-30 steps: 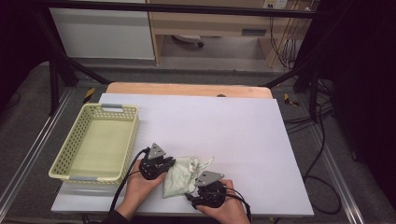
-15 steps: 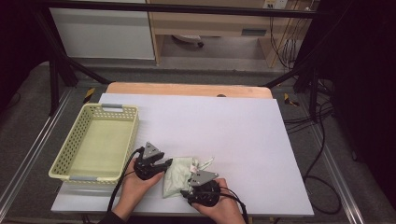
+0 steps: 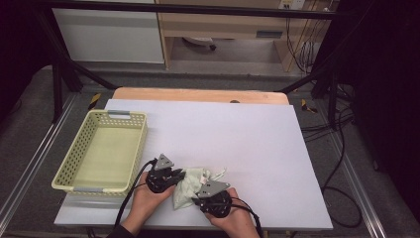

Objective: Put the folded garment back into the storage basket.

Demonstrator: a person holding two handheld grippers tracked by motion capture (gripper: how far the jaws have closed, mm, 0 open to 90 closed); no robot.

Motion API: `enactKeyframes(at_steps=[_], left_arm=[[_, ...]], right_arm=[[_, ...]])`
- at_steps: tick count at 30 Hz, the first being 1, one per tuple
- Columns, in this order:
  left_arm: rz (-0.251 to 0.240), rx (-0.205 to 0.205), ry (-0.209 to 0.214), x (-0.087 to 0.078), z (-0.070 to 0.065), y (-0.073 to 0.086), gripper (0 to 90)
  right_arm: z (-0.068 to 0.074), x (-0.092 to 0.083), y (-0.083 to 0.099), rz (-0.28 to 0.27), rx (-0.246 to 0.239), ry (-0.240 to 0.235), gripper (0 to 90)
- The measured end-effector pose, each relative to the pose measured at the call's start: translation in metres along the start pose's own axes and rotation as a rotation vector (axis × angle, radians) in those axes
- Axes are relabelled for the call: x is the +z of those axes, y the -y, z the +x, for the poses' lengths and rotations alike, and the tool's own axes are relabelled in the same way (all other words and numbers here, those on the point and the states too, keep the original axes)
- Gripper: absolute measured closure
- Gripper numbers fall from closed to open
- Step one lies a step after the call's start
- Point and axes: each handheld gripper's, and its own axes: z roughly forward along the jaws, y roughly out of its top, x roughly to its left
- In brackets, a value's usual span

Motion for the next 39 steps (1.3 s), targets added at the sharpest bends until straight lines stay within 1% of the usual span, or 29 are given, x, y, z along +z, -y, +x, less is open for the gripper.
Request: enactKeyframes(at_steps=[3, 5, 6, 7, 9, 12, 13, 15, 17, 23, 28, 34, 39], left_arm=[[-0.014, 0.002, -0.010, -0.001, -0.002, 0.000, 84.4], [-0.037, -0.002, -0.016, -0.003, -0.003, -0.001, 85.1], [-0.042, 0.005, -0.017, -0.005, -0.004, -0.002, 85.2], [-0.052, 0.009, -0.019, -0.007, -0.005, -0.003, 85.4], [-0.065, 0.003, -0.011, -0.009, -0.006, -0.006, 85.6], [-0.085, 0.007, -0.008, -0.014, -0.007, -0.012, 86.0], [-0.087, 0.014, -0.010, -0.015, -0.007, -0.015, 86.1], [-0.097, 0.014, -0.012, -0.018, -0.006, -0.020, 86.2], [-0.095, 0.025, -0.021, -0.019, -0.006, -0.025, 86.3], [-0.096, 0.046, -0.046, -0.022, 0.001, -0.042, 86.5], [-0.111, 0.033, -0.052, -0.027, 0.008, -0.052, 86.5], [-0.139, 0.036, -0.067, -0.034, 0.013, -0.065, 86.6], [-0.150, 0.036, -0.073, -0.041, 0.017, -0.075, 86.5]], right_arm=[[-0.002, 0.001, -0.001, 0.001, 0.004, -0.011, 85.6], [-0.002, 0.000, -0.001, -0.001, 0.005, -0.014, 86.2], [-0.003, -0.001, -0.001, -0.011, 0.001, -0.019, 86.3], [-0.003, -0.003, -0.002, -0.022, 0.008, -0.026, 86.3], [-0.004, -0.008, -0.004, -0.044, 0.017, -0.030, 86.4], [-0.006, -0.012, -0.006, -0.057, 0.021, -0.034, 86.4], [-0.006, -0.014, -0.007, -0.061, 0.024, -0.033, 86.4], [-0.007, -0.016, -0.009, -0.067, 0.018, -0.027, 86.4], [-0.008, -0.018, -0.013, -0.074, 0.009, -0.021, 86.4], [-0.015, -0.018, -0.026, -0.085, -0.008, -0.018, 86.4], [-0.022, -0.015, -0.036, -0.098, -0.004, -0.028, 86.4], [-0.028, -0.016, -0.052, -0.100, -0.019, -0.039, 86.4], [-0.032, -0.017, -0.064, -0.094, -0.029, -0.047, 86.4]])
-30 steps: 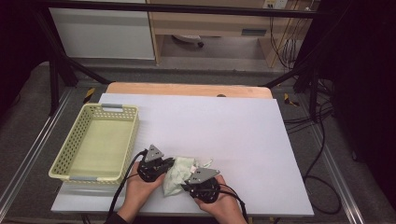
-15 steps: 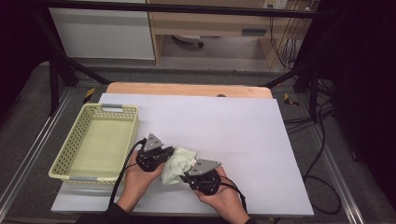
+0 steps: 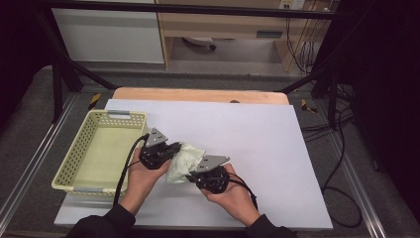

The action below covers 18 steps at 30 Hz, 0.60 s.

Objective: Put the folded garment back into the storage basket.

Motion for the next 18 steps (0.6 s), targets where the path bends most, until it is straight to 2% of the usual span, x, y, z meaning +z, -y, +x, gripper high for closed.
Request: enactKeyframes(at_steps=[5, 10, 14, 18], left_arm=[[-0.007, 0.005, -0.008, -0.005, 0.005, -0.008, 86.6], [-0.020, -0.014, -0.009, -0.011, 0.012, -0.014, 86.5], [-0.021, -0.005, -0.021, -0.015, 0.016, -0.019, 86.6], [-0.027, -0.022, -0.018, -0.017, 0.019, -0.021, 86.5]], right_arm=[[-0.004, 0.001, -0.009, -0.003, 0.002, -0.017, 86.4], [-0.007, 0.001, -0.019, -0.008, 0.008, -0.028, 86.4], [-0.009, 0.003, -0.026, -0.008, 0.010, -0.035, 86.4], [-0.011, 0.005, -0.031, -0.004, 0.012, -0.043, 86.4]])
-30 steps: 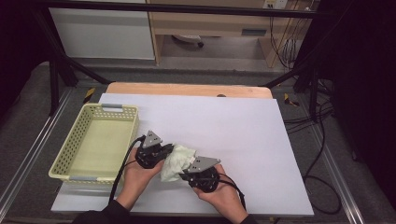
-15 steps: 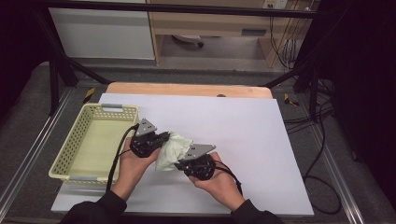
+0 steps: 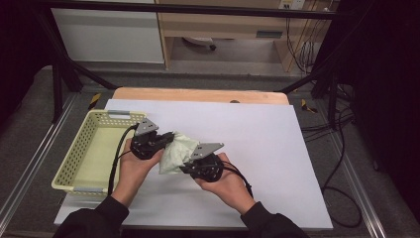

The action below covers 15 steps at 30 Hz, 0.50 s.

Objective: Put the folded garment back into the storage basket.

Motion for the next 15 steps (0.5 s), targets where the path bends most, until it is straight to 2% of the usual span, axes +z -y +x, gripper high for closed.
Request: enactKeyframes(at_steps=[7, 15], left_arm=[[-0.004, -0.006, -0.004, 0.000, 0.003, -0.003, 86.6], [-0.015, -0.014, -0.014, -0.004, 0.007, -0.009, 86.5]], right_arm=[[-0.002, 0.003, -0.007, 0.021, 0.003, -0.007, 86.4], [-0.004, 0.005, -0.014, 0.005, -0.002, -0.014, 86.4]])
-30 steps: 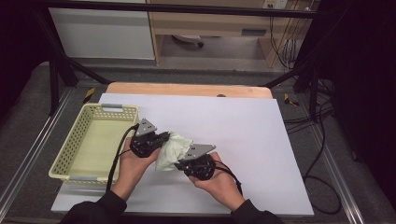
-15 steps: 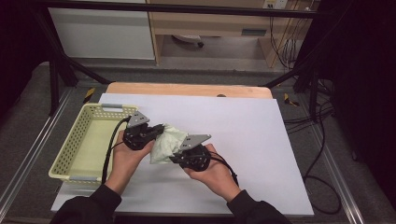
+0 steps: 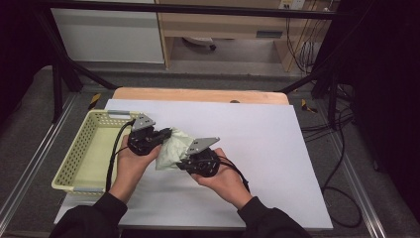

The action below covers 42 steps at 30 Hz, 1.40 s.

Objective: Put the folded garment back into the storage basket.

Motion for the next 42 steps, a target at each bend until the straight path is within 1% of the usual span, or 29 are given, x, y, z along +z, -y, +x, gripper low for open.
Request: enactKeyframes(at_steps=[5, 7, 10, 17, 19, 28, 33, 42], left_arm=[[0.002, 0.005, -0.010, 0.000, 0.005, -0.002, 86.6], [-0.006, -0.003, -0.013, -0.001, 0.007, -0.003, 86.5], [-0.005, -0.004, -0.020, -0.003, 0.011, -0.004, 86.5], [-0.013, -0.011, -0.037, -0.009, 0.018, -0.007, 86.6], [-0.014, -0.013, -0.040, -0.011, 0.020, -0.008, 86.5], [-0.015, -0.026, -0.061, -0.020, 0.032, -0.009, 86.5], [-0.022, -0.025, -0.071, -0.024, 0.037, -0.010, 86.6], [-0.026, -0.039, -0.099, -0.031, 0.050, -0.009, 86.5]], right_arm=[[-0.002, 0.004, -0.005, -0.003, 0.002, 0.000, 86.4], [-0.003, 0.006, -0.007, -0.006, 0.002, -0.001, 86.4], [-0.004, 0.010, -0.010, -0.006, -0.004, -0.002, 86.4], [-0.002, 0.016, -0.018, -0.027, -0.008, -0.004, 86.3], [-0.002, 0.018, -0.020, -0.031, -0.016, -0.001, 86.4], [-0.004, 0.023, -0.028, -0.047, -0.007, -0.005, 86.4], [-0.002, 0.029, -0.035, -0.047, -0.012, -0.009, 86.4], [0.002, 0.042, -0.047, -0.053, -0.026, -0.017, 86.4]])
